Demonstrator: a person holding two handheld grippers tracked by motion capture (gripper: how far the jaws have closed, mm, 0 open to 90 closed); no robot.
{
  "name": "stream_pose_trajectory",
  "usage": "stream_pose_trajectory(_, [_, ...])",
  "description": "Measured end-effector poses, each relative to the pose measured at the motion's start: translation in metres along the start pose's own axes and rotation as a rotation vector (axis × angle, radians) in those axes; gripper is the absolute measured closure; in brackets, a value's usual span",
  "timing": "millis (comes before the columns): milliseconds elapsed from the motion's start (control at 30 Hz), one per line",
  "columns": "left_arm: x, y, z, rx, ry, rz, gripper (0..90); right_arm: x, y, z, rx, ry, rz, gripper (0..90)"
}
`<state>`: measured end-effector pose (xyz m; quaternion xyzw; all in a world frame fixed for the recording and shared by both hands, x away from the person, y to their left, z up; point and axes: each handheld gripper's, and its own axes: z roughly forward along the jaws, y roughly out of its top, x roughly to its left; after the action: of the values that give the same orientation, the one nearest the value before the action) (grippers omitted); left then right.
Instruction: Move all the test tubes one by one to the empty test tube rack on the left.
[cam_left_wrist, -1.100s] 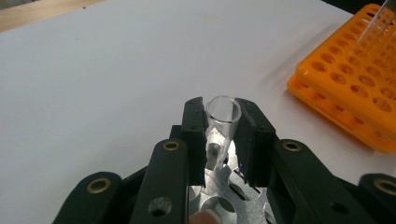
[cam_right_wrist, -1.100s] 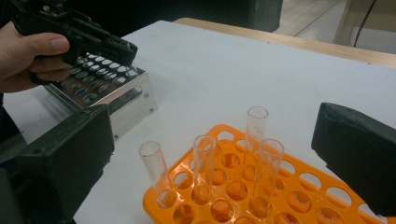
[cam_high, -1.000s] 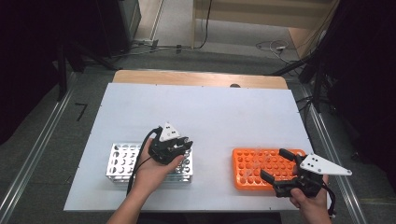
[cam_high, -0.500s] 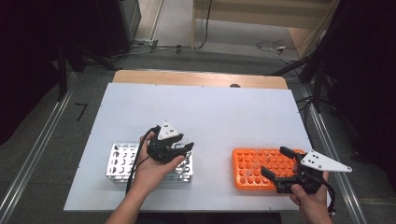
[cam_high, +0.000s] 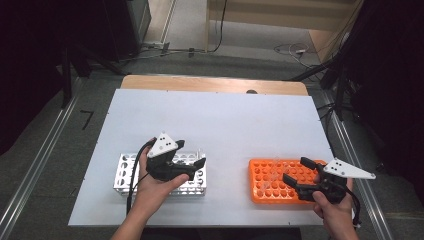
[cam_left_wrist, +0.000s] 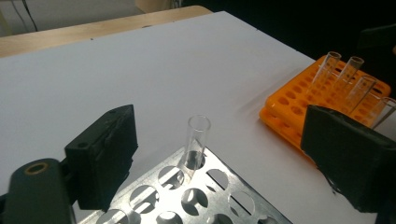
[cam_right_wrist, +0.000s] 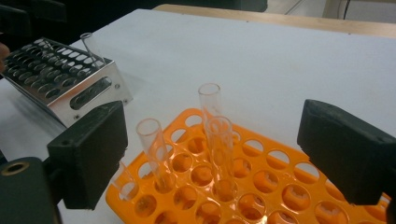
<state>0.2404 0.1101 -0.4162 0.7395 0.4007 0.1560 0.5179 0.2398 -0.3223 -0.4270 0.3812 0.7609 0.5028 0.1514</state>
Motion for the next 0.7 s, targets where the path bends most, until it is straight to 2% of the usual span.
stream_pose_trajectory(167, [-0.003,-0.006,-0.012,-0.021,-0.016,-0.018,0.7,-0.005,-0.005,0.005,0.032,0.023,0.002,14.2])
stream_pose_trajectory(267, [-0.005,-0.010,-0.019,-0.034,-0.035,-0.013,0.0,-0.007,-0.008,0.009,0.048,0.033,0.006,18.9])
stream_pose_trajectory(367, [-0.007,-0.011,-0.024,-0.047,-0.043,-0.007,0.0,-0.008,-0.010,0.011,0.062,0.019,0.014,24.3])
stream_pose_trajectory(533, [-0.006,-0.011,-0.027,-0.060,-0.048,-0.012,0.0,-0.009,-0.016,0.019,0.117,0.001,0.014,36.9])
stream_pose_trajectory(667, [-0.004,-0.012,-0.028,-0.067,-0.053,-0.021,0.0,-0.008,-0.020,0.024,0.133,-0.001,-0.001,52.4])
stream_pose_trajectory(700, [-0.004,-0.012,-0.027,-0.066,-0.055,-0.021,0.0,-0.008,-0.020,0.024,0.133,-0.001,-0.001,52.4])
